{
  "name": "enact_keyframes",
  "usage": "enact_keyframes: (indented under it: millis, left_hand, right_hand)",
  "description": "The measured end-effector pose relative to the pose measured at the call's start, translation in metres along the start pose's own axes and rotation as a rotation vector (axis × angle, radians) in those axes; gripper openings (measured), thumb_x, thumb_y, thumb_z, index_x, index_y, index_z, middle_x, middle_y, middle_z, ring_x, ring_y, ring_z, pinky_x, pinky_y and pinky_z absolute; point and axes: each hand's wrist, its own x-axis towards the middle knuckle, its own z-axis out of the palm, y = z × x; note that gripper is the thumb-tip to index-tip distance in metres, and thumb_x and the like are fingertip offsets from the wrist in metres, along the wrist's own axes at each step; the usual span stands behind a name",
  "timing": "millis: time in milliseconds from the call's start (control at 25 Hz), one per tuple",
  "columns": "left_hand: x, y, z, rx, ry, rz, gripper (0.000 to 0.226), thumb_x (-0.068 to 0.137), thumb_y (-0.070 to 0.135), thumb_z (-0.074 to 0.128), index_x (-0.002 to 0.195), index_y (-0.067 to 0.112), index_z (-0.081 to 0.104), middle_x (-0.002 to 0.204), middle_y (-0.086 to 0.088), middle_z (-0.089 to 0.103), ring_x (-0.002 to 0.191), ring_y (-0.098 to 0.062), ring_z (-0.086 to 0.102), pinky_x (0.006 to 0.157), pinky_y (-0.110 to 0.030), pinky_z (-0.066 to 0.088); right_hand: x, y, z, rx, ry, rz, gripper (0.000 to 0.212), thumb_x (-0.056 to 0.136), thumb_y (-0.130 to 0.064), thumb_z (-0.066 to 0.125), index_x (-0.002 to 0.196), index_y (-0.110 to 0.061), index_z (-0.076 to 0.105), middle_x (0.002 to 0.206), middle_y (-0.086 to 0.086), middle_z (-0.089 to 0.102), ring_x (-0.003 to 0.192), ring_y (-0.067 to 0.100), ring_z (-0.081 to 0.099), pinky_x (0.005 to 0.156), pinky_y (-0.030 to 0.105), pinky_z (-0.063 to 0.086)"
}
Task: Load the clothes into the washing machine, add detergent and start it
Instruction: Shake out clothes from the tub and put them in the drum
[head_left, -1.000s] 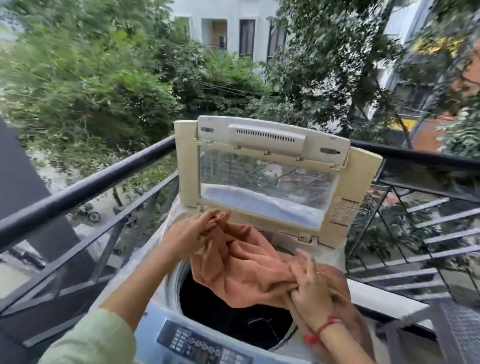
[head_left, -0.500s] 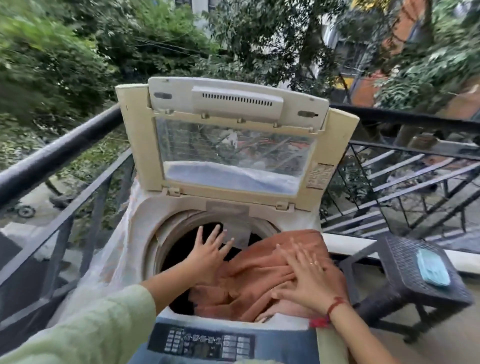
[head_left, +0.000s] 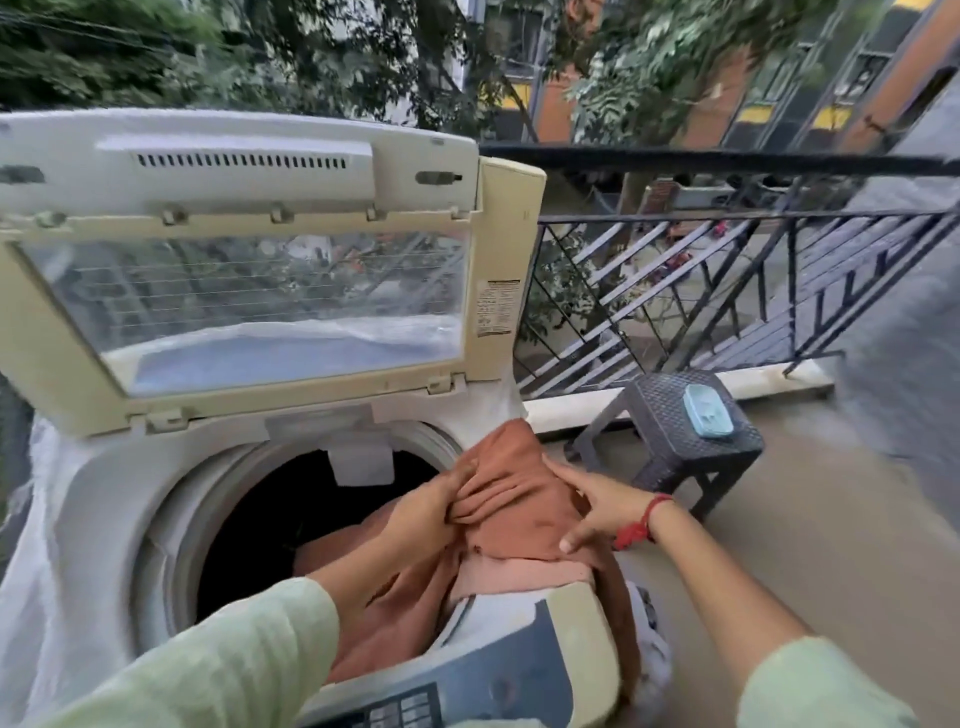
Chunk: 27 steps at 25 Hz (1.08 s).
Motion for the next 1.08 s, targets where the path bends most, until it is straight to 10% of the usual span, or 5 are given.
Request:
enact_keyframes:
  millis: [280,560,640,840,1080]
  left_hand:
    - [-0.049,0.008,-0.064,0.290,0.396,0.187,0.021,0.068,0.027,0.047,0.078,0.023,0.065,0.076,0.001,0.048,0.069,-0.029,0.059,0.054,-0.033,0.040]
    - [-0.138,-0.009,-0.198,0.450,1.077,-0.018,0.037,0.074,0.025,0.053,0.108,0.022,0.067,0.110,-0.004,0.064,0.104,-0.031,0.058,0.088,-0.043,0.036]
    - [-0.140,-0.042,-0.197,0.528,0.888,-0.098,0.037,0.072,0.026,0.056,0.109,0.022,0.060,0.110,-0.006,0.065,0.100,-0.032,0.062,0.084,-0.043,0.044]
    - [-0.129,-0.080,-0.150,0.453,-0.670,-0.546,0.093,0.065,0.049,0.076,0.142,0.024,0.031,0.145,-0.002,0.040,0.129,-0.024,0.045,0.104,-0.032,0.040]
    - [-0.038,-0.019,-0.058,0.315,-0.193,-0.155,0.148,0.044,0.058,0.080,0.144,0.029,-0.025,0.158,-0.006,-0.012,0.146,-0.028,-0.004,0.115,-0.060,0.006]
  right_hand:
    - [-0.034,-0.048,0.062,-0.280,0.986,-0.232,0.054,0.059,-0.004,0.049,0.104,-0.030,0.066,0.080,-0.009,0.054,0.079,0.021,0.057,0.072,0.029,0.040]
    - [-0.045,-0.212,0.068,-0.389,1.328,-0.778,0.038,0.093,-0.050,0.039,0.112,-0.027,0.063,0.083,0.003,0.056,0.084,0.020,0.045,0.087,0.038,0.037]
    - [-0.014,-0.221,0.090,-0.448,1.078,-0.674,0.042,0.087,-0.043,0.044,0.124,-0.026,0.054,0.094,0.005,0.056,0.091,0.024,0.050,0.094,0.042,0.039]
    - [0.033,-0.161,0.105,-0.689,0.130,-0.325,0.090,0.079,-0.042,0.065,0.148,-0.032,0.008,0.157,0.004,0.005,0.145,0.024,0.004,0.116,0.048,0.002]
    - [0.013,-0.034,-0.004,-0.017,0.505,-0.092,0.131,0.038,-0.070,0.075,0.137,-0.050,-0.009,0.152,-0.007,-0.027,0.142,0.018,-0.018,0.117,0.049,0.002]
